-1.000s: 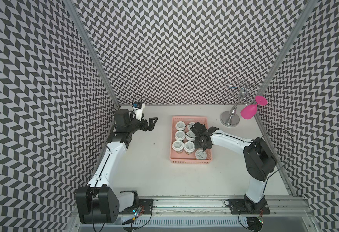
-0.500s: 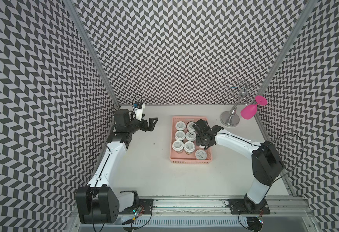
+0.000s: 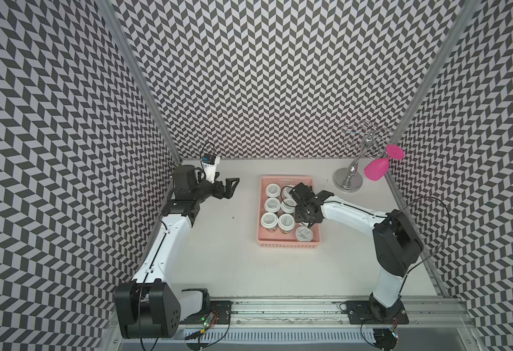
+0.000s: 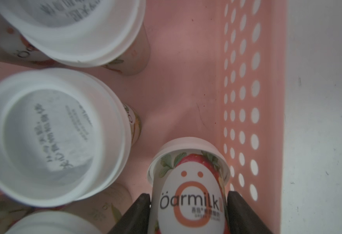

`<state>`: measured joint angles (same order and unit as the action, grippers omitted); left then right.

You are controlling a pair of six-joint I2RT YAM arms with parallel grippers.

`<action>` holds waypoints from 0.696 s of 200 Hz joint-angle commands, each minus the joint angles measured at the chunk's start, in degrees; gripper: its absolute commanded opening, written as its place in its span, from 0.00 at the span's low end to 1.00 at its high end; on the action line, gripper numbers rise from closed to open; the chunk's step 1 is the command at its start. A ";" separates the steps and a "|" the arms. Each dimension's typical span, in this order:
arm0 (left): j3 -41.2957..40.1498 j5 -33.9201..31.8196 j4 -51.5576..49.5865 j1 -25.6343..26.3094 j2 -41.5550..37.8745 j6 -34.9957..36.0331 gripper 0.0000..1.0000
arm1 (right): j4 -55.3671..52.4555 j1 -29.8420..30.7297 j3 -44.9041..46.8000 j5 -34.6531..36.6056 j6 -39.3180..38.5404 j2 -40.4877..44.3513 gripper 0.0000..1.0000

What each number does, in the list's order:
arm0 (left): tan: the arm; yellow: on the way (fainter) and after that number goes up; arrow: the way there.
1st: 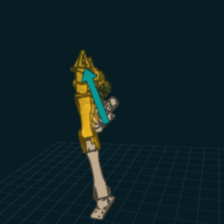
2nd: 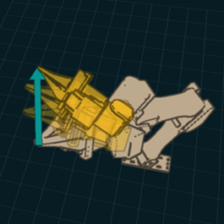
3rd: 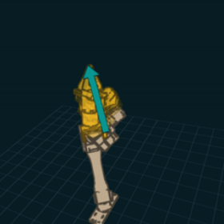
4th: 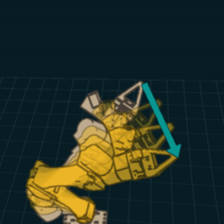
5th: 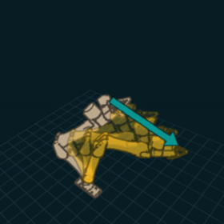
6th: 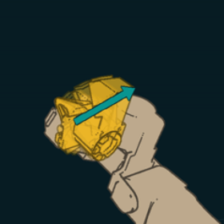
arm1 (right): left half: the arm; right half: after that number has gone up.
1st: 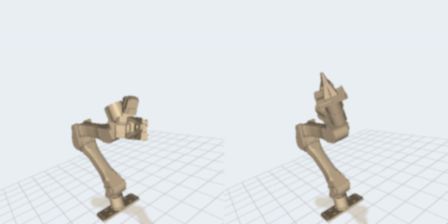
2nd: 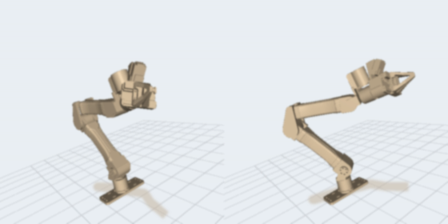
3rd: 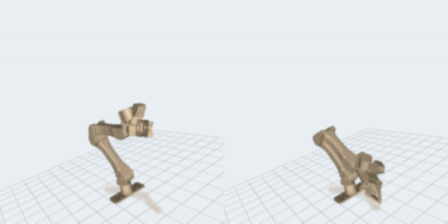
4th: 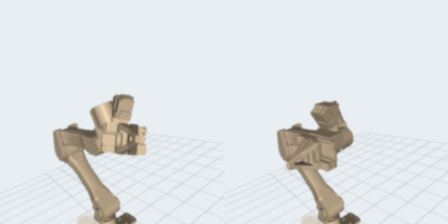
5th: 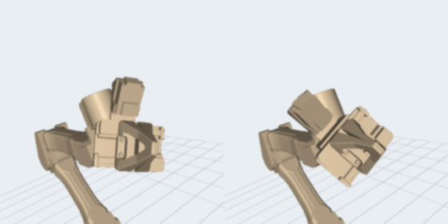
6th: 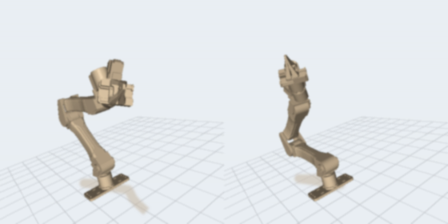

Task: Put the yogurt in the basket
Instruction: Pick up the yogurt from the basket.

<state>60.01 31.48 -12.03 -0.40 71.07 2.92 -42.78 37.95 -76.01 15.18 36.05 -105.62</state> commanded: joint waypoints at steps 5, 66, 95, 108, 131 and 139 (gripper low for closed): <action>1.08 1.03 0.35 0.17 -0.46 0.23 1.00 | 0.69 -0.16 0.57 -0.54 -0.56 -0.38 0.66; 1.25 0.95 0.28 0.19 -0.40 0.23 1.00 | -0.61 -0.13 -0.90 1.21 -0.85 1.25 0.60; 1.85 0.95 -0.03 0.22 -0.35 0.25 1.00 | -1.56 -0.16 -2.65 2.51 -1.06 3.40 0.59; 2.28 0.95 -0.24 0.23 -0.32 0.20 1.00 | -1.66 -0.16 -3.39 3.16 -1.27 4.84 0.59; 3.21 1.66 -0.70 0.31 -0.05 -0.19 1.00 | -0.96 -0.16 -4.57 3.51 -2.42 7.71 0.58; 3.64 2.35 -0.87 0.31 0.12 -0.43 1.00 | -0.43 -0.16 -4.62 3.99 -2.88 9.05 0.58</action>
<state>60.64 31.83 -12.32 -0.40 71.16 2.90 -44.82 37.95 -78.30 16.69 34.70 -102.15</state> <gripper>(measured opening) 0.998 0.586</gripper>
